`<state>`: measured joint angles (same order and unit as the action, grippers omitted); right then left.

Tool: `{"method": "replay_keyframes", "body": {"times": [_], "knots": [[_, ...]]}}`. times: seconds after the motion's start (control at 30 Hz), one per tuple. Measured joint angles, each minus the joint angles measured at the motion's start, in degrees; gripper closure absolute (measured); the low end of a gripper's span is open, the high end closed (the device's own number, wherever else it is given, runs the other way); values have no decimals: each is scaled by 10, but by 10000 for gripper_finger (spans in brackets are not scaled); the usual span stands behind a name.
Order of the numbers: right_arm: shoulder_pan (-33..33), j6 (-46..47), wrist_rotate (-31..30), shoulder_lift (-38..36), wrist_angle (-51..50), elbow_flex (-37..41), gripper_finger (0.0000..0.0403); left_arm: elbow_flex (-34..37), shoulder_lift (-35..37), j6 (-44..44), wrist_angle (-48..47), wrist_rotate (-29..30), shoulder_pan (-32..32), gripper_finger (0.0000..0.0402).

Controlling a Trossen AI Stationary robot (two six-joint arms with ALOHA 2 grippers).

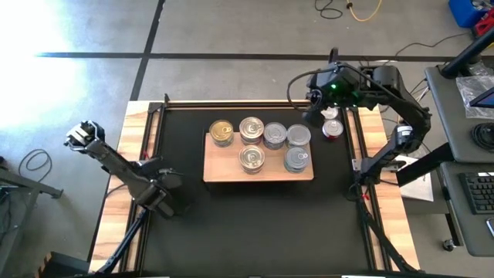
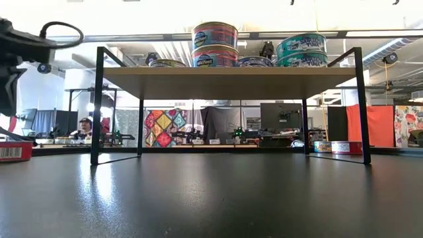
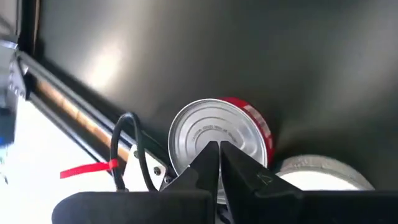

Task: Stack canned seafood by type on shelf
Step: Put the red tuna can on the shelf

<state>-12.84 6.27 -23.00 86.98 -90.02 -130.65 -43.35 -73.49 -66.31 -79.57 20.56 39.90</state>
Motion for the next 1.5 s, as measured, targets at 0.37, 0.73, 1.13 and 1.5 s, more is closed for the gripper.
{"method": "replay_keyframes", "body": {"times": [0.37, 0.73, 1.13, 1.5], "knots": [[3, 62, -12, 0, 0, 0, 390, 29, -131, -63, 14, -47, -20, 402], [43, 149, -9, 1, 0, 0, 390, -20, -230, -29, 87, -46, 28, 401], [131, 201, -11, 42, 8, 2, 390, -222, -322, 0, 266, 84, 137, 401], [264, 106, -91, 104, 52, 2, 390, -385, -396, -10, 159, 71, 154, 401]]}}
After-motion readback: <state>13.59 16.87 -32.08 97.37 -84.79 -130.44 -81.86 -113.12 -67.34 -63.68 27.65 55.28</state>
